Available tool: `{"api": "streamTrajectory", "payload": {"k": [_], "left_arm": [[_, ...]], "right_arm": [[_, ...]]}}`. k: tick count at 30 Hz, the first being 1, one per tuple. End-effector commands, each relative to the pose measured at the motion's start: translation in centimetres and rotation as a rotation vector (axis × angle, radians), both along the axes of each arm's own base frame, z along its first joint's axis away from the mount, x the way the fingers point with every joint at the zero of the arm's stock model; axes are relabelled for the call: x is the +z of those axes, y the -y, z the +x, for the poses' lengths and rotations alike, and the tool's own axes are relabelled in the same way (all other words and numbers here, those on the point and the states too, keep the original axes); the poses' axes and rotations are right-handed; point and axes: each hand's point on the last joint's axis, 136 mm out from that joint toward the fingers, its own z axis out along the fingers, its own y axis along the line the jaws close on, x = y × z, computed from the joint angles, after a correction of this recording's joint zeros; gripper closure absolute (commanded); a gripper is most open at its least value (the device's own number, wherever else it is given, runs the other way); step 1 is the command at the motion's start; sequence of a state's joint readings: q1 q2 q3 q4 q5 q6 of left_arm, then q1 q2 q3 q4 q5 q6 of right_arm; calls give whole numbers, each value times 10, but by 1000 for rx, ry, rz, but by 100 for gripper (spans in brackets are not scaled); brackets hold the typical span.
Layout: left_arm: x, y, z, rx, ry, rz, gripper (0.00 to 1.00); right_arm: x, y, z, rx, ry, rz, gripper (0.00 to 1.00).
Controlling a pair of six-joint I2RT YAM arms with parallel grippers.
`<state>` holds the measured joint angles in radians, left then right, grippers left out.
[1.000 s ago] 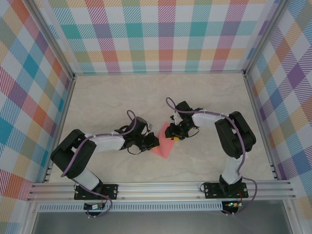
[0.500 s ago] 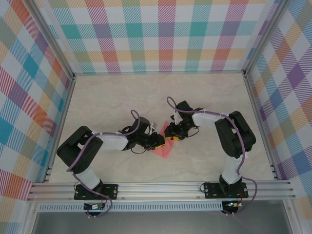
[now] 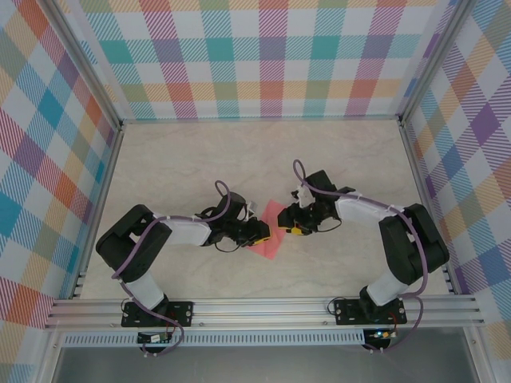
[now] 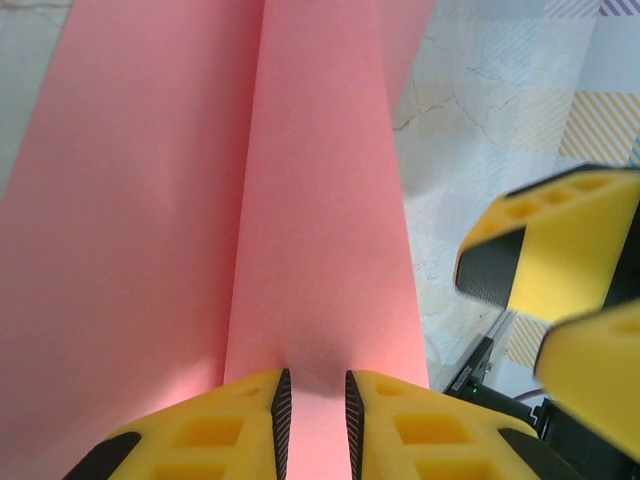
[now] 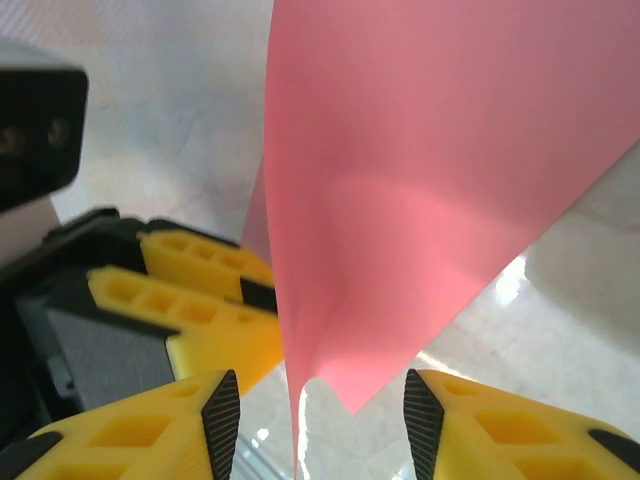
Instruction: Fold a paper plane with a square sheet of paper (pick it up from the middle)
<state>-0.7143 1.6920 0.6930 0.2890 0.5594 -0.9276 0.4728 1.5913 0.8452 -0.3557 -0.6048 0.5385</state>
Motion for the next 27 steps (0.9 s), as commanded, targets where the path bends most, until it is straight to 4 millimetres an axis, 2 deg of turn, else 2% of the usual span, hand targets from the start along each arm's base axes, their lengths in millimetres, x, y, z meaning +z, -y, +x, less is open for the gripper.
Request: {"api": "streamTrajectory", "payload": {"k": [1, 15, 22, 27], "left_arm": [[5, 6, 2, -6, 11, 1, 77], [5, 4, 6, 13, 18, 11, 79], [6, 4, 6, 16, 18, 9, 79], [17, 6, 8, 16, 41, -7, 79]], "right_arm": [[12, -12, -13, 63, 1, 96, 52], [-8, -20, -31, 74, -29, 46, 64], [-13, -14, -24, 30, -2, -5, 85], [-23, -4, -18, 29, 7, -109, 91]]}}
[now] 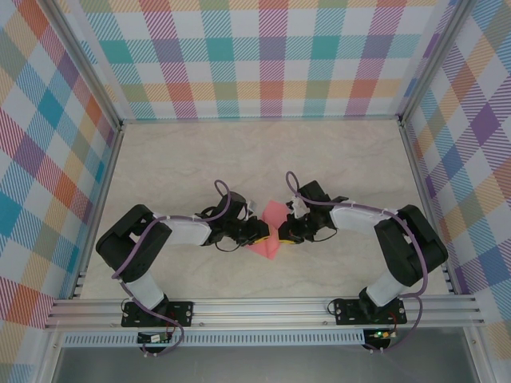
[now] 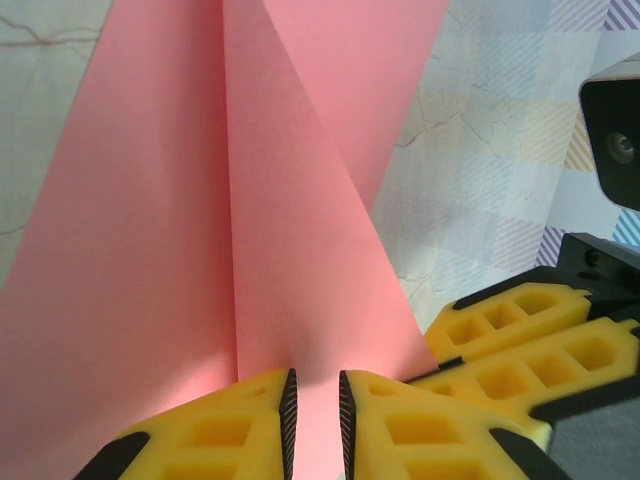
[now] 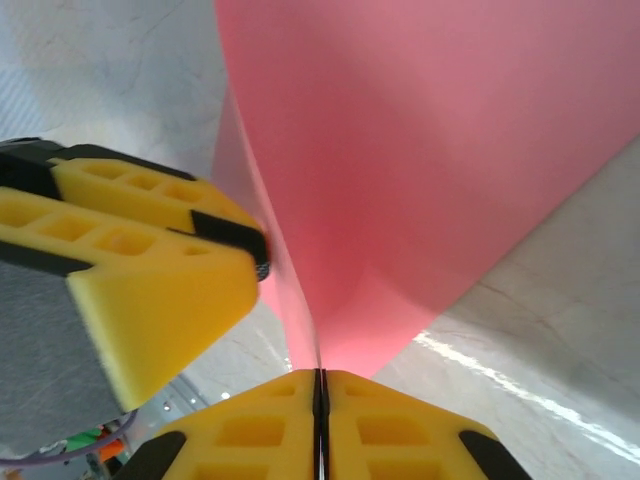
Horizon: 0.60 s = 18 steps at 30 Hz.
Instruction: Fold a paper plane with a square sheet of paper (pick it up from the middle)
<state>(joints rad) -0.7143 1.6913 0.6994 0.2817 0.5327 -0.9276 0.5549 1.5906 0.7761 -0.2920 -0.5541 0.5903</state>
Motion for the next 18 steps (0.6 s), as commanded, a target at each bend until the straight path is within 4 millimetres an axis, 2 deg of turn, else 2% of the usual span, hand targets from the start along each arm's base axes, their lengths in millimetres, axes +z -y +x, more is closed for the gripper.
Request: {"api": "streamTrajectory", "payload": {"k": [1, 18], "left_arm": [[19, 7, 3, -3, 33, -25, 79], [33, 13, 7, -3, 89, -71, 81]], "right_arm": [[-5, 6, 7, 8, 26, -77, 91], [-11, 0, 19, 87, 41, -104, 88]]}}
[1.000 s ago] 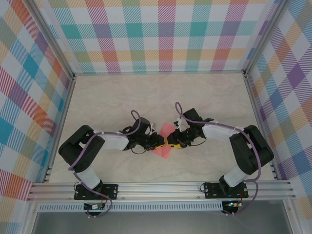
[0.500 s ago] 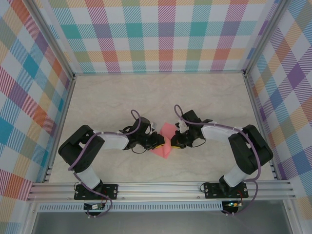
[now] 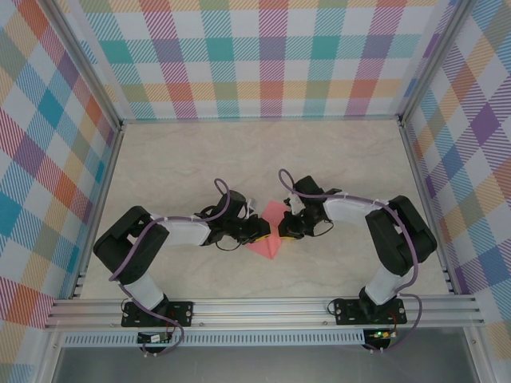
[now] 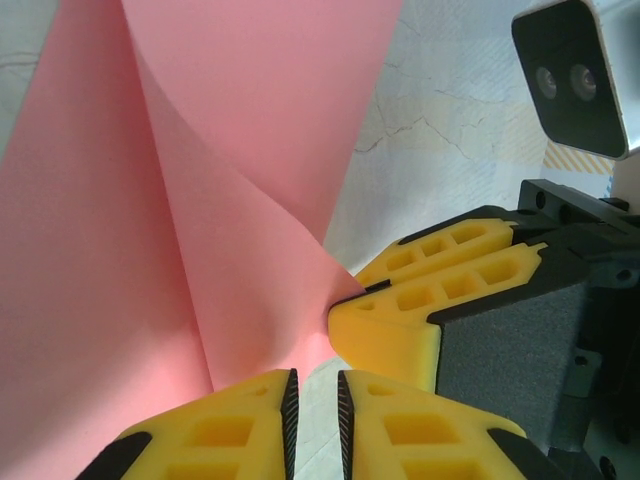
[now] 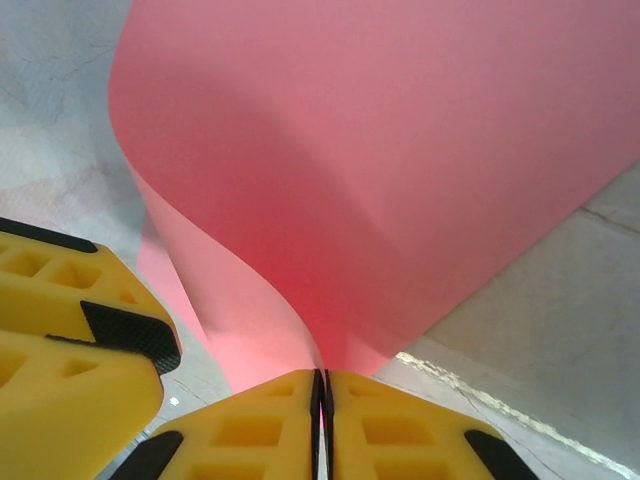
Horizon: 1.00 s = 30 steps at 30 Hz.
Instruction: Fold a paper plane with a square sheet of paper (pick it up from the middle)
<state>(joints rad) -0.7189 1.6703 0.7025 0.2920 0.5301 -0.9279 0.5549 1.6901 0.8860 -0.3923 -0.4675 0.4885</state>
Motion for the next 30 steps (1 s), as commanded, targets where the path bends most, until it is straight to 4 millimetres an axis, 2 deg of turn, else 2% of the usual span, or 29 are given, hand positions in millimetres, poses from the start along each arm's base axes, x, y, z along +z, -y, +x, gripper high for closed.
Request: {"api": "streamTrajectory", "payload": {"k": [1, 7, 15, 30], "left_arm": [[24, 9, 6, 8, 68, -49, 81], [24, 9, 6, 6, 83, -40, 82], [15, 17, 7, -9, 65, -26, 83], [-3, 19, 4, -24, 23, 7, 85]], "right_arm": [[3, -4, 2, 39, 7, 4, 87], [1, -6, 5, 53, 6, -1, 87], [-3, -6, 7, 56, 4, -11, 88], [-10, -4, 9, 56, -8, -43, 88]]}}
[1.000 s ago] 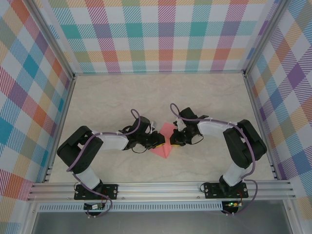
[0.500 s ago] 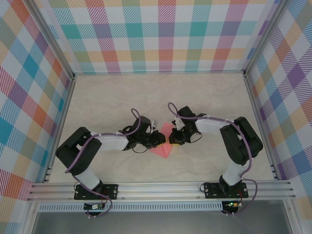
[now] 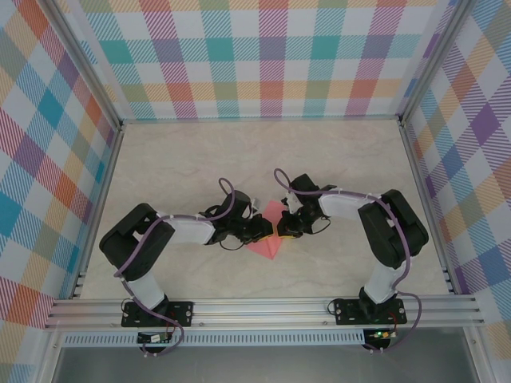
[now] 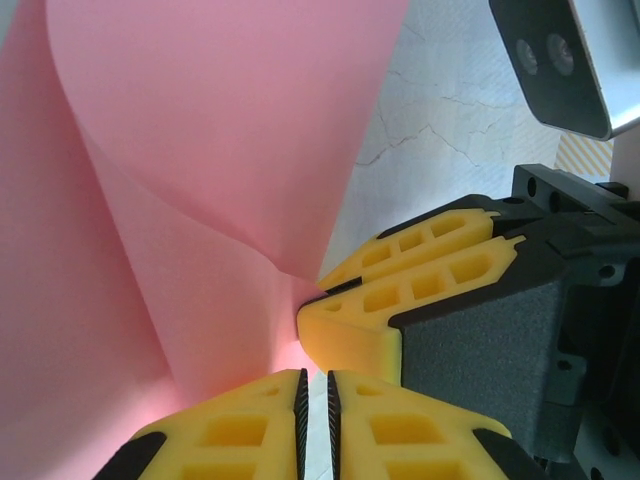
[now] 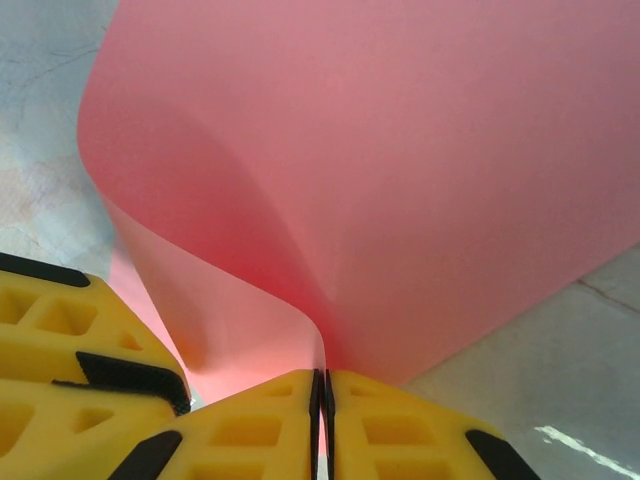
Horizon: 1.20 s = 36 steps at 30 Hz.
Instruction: Fold a paper plane with a square sheet of paper (pick it up from the middle)
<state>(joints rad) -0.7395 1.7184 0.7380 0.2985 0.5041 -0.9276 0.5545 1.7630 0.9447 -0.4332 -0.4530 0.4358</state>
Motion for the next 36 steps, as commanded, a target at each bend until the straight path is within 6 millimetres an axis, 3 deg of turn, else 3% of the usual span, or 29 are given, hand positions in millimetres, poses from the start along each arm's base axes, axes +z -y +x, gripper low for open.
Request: {"api": "streamTrajectory", "payload": {"k": [1, 36], "left_arm": [[2, 10, 0, -21, 15, -9, 85], [-21, -1, -3, 8, -26, 72, 86]], "right_arm": [[0, -3, 3, 16, 2, -7, 88], [-8, -3, 8, 32, 0, -31, 86]]}}
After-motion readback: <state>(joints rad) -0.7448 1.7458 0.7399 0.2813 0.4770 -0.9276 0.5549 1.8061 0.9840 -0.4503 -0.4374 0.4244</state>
